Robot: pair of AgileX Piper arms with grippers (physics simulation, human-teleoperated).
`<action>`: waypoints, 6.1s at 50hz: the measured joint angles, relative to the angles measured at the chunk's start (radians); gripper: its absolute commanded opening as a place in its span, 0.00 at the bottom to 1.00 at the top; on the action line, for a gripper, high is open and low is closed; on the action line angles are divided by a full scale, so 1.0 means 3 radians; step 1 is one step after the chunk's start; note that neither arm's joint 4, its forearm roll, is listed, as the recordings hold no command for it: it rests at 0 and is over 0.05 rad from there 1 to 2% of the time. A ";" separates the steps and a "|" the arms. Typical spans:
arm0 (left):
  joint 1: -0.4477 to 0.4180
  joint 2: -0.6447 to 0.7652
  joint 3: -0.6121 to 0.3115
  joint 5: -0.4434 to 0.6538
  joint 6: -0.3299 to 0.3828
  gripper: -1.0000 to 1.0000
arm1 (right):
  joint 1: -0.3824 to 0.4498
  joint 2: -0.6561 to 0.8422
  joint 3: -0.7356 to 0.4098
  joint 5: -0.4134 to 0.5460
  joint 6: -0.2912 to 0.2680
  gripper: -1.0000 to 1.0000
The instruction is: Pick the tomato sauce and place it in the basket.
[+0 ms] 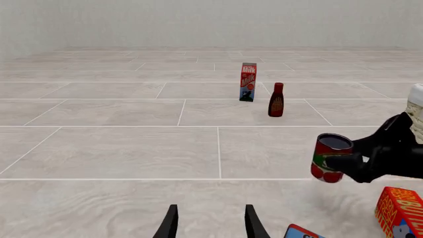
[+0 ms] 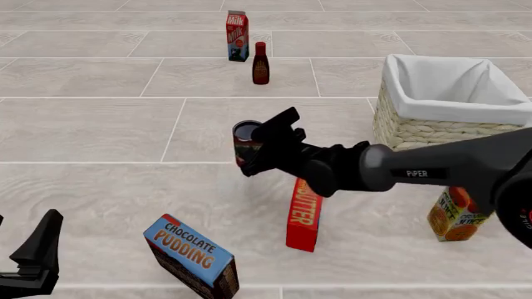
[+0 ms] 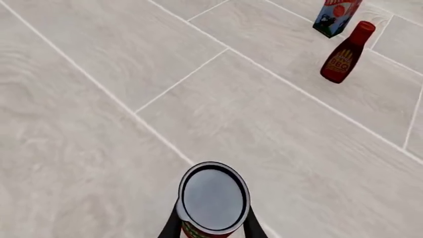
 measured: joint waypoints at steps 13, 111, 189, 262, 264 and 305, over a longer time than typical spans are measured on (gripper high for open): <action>0.0000 0.0000 0.0000 0.0000 0.0000 1.00 | -0.0059 -0.0186 -0.0034 0.0171 -0.0082 0.00; 0.0000 0.0000 0.0000 0.0000 0.0000 1.00 | -0.1208 -0.0719 -0.0808 0.1209 -0.0509 0.00; 0.0000 0.0000 0.0000 0.0000 0.0000 1.00 | -0.2536 -0.0447 -0.1384 0.1523 -0.0629 0.00; 0.0000 0.0000 0.0000 0.0000 0.0000 1.00 | -0.2922 0.0364 -0.1587 0.1377 -0.0485 0.00; 0.0000 0.0000 0.0000 0.0000 0.0000 1.00 | -0.2925 0.0374 -0.1594 0.1381 -0.0488 1.00; 0.0000 0.0000 0.0000 0.0000 0.0000 1.00 | -0.2905 0.0005 -0.1404 0.1372 -0.0468 1.00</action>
